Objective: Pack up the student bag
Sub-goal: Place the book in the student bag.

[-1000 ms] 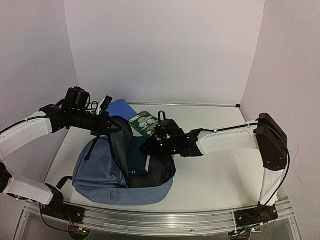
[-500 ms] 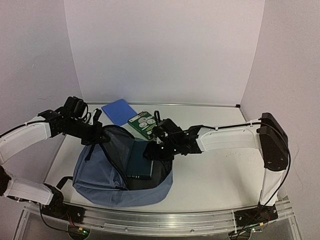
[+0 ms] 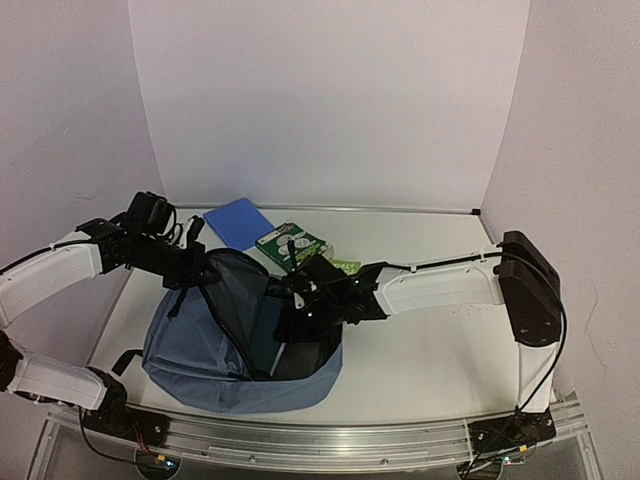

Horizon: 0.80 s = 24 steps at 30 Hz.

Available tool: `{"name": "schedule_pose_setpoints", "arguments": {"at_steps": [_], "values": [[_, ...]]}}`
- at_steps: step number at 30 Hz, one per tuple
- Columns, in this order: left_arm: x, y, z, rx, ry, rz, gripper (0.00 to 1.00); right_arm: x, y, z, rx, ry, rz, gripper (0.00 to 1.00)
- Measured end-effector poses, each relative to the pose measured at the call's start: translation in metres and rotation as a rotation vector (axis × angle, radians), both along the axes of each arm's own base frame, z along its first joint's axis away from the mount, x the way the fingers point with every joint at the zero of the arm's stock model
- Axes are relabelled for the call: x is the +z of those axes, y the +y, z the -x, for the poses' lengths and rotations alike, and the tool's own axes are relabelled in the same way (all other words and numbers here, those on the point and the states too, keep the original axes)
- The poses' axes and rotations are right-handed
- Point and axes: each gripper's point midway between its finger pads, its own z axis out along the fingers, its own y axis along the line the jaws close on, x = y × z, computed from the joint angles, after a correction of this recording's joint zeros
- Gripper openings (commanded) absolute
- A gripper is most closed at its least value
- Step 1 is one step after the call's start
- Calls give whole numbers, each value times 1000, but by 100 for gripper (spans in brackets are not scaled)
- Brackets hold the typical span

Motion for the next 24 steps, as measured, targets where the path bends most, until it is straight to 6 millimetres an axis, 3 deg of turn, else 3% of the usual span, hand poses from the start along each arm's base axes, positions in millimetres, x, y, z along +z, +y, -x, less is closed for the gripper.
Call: {"name": "schedule_pose_setpoints", "arguments": {"at_steps": [6,9,14,16,20,24], "values": [[-6,4,-5,21,5,-26,0,-1,3,8,22,0,4,29],[-18,12,-12,63,29,-58,0,-1,1,6,17,-17,13,41],[-56,35,-20,172,131,-129,0,5,-9,-2,9,-81,58,61],[-71,45,-18,218,180,-171,1,18,-16,-6,0,-119,70,65],[-96,64,-11,303,264,-241,16,62,-29,-21,-43,-205,41,70],[-104,77,-4,372,307,-279,40,99,-45,-42,-102,-275,7,73]]}}
